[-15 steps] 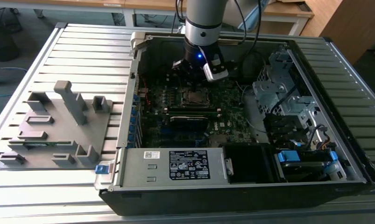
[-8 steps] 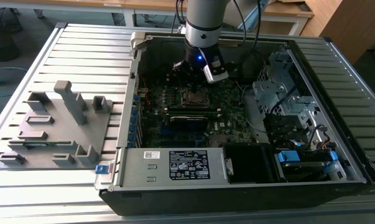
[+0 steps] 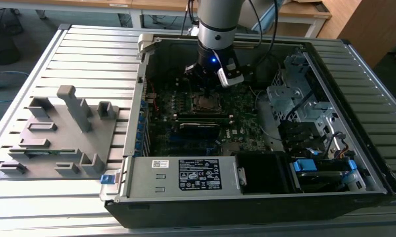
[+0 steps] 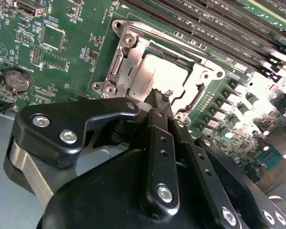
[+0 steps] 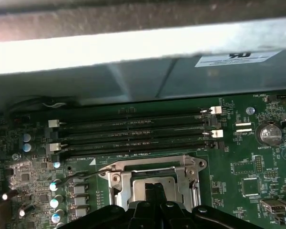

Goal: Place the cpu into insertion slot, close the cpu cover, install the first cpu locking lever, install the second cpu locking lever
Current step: 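Close the cpu cover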

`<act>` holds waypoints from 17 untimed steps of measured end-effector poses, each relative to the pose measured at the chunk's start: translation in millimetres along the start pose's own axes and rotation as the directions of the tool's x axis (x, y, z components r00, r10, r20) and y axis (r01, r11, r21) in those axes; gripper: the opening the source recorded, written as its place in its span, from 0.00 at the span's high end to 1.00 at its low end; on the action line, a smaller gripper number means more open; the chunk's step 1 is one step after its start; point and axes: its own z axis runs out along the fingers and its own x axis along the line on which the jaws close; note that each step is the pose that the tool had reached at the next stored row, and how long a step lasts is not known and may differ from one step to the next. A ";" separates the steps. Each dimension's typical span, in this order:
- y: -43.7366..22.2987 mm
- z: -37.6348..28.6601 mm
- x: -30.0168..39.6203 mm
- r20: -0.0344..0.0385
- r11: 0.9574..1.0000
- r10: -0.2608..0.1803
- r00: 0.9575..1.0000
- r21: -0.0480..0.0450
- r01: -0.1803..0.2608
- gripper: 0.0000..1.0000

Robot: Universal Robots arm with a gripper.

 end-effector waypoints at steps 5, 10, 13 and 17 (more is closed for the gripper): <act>-2.3 -3.1 -0.4 0.000 1.000 0.000 1.000 0.000 0.000 0.90; -7.6 -3.3 0.8 0.001 1.000 0.000 1.000 0.000 0.000 0.90; -9.7 -2.6 6.8 0.003 1.000 0.000 1.000 0.000 0.000 0.90; -10.8 -1.0 15.1 0.006 1.000 0.000 1.000 -0.001 0.000 0.90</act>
